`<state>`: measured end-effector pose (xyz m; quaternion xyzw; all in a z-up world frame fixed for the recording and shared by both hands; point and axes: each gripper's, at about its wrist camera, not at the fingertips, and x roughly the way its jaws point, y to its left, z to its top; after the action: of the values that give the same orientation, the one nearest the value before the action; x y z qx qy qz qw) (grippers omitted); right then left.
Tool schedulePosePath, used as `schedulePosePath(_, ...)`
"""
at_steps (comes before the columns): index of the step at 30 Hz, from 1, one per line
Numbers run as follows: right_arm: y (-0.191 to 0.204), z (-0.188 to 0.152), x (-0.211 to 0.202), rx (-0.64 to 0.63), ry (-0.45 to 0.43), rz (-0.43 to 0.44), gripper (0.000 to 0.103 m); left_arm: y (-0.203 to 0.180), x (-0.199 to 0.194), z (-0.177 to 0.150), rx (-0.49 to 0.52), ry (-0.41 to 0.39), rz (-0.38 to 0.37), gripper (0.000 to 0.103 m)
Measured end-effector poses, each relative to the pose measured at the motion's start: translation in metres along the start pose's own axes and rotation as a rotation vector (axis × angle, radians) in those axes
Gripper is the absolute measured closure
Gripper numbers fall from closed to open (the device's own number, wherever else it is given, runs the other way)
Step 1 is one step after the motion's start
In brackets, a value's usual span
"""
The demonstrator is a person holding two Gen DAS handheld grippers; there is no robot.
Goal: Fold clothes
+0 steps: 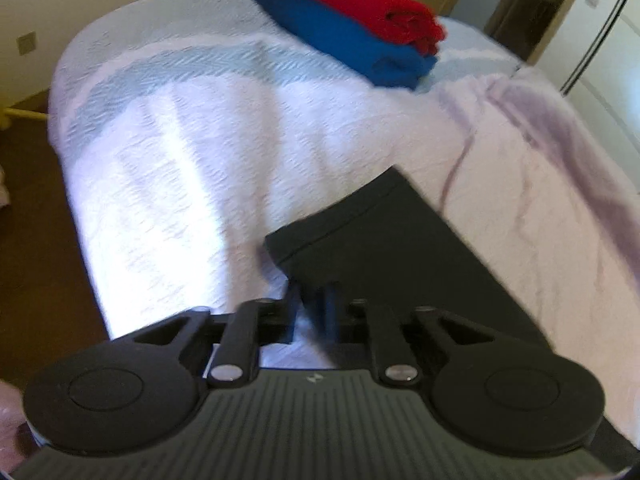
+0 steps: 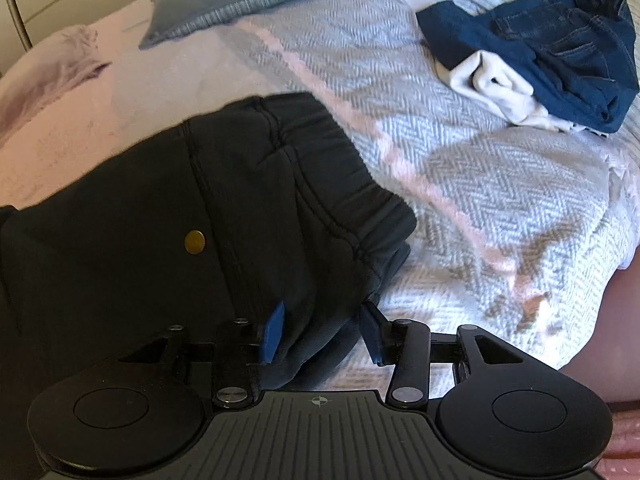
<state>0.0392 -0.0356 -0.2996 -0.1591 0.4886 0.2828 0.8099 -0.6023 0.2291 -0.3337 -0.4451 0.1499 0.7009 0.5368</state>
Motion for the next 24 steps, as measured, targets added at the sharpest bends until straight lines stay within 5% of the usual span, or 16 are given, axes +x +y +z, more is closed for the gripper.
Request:
schedulePosePath(4,-0.001,0.000,0.008,0.040,0.020,-0.011,0.056,-0.004,-0.008,0.013,0.035,-0.040,-0.108,0.103)
schedulePosePath(7,-0.004,-0.001,0.014,0.072,0.027,-0.037,0.043,-0.006,-0.016,0.020,0.071,-0.084,-0.203,0.103)
schedulePosePath(12,-0.009,-0.003,0.021,0.134,0.040,-0.058,0.034,0.002,-0.012,0.021,0.074,-0.051,-0.224,0.103)
schedulePosePath(19,-0.010,-0.005,0.023,0.174,0.046,-0.105,0.027,-0.025,-0.048,0.057,0.056,-0.156,-0.502,0.103)
schedulePosePath(21,-0.009,-0.006,0.023,0.200,0.047,-0.117,0.026,-0.017,-0.046,0.058,0.055,-0.154,-0.483,0.102)
schedulePosePath(24,-0.007,-0.008,0.023,0.213,0.036,-0.135,0.026,0.005,-0.005,0.036,0.068,-0.041,-0.329,0.103)
